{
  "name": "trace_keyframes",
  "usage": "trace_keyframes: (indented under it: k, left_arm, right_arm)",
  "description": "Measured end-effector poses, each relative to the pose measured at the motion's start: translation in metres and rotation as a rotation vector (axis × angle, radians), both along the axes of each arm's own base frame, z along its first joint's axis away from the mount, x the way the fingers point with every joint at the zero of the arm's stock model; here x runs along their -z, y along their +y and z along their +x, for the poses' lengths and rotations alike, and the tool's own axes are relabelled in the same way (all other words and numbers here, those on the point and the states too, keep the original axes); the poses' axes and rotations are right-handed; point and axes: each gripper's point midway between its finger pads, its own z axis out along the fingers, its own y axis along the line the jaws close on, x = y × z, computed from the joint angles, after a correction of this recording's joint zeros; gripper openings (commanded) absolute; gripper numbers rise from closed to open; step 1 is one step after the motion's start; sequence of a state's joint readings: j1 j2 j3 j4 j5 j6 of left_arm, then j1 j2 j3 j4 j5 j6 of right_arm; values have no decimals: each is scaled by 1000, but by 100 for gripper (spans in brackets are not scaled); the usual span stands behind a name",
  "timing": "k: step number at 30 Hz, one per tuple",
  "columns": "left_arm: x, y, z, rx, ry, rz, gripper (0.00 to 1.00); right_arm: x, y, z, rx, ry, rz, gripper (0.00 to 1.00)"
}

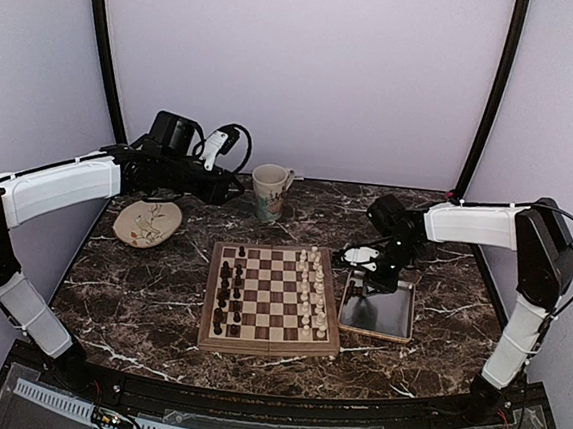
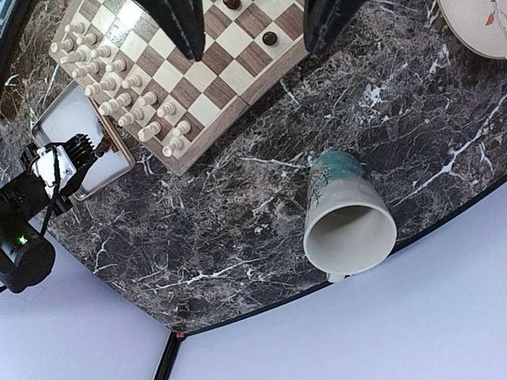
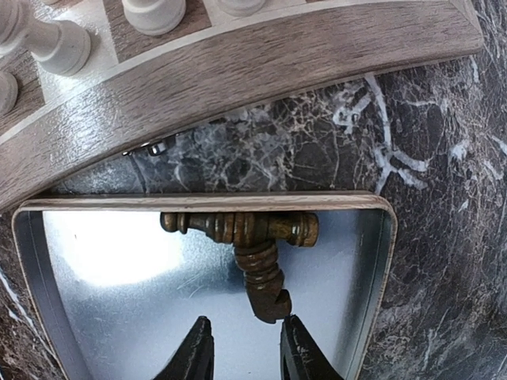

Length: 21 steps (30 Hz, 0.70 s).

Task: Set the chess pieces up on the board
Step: Pick up the knight from the storage box.

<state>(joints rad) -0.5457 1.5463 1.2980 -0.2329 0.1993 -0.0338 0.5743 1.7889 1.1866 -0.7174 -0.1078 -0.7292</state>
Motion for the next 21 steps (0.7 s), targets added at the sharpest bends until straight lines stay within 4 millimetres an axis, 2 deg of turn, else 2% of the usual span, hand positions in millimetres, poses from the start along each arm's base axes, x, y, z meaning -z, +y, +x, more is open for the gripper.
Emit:
trace_keyframes:
  k: [16, 21]
  left_arm:
    - [12, -5, 0, 22, 32, 2, 44]
    - [13, -8, 1, 30, 38, -1, 44]
  right_arm:
    - [12, 3, 5, -29, 9, -13, 30]
    - [13, 3, 4, -29, 14, -13, 27]
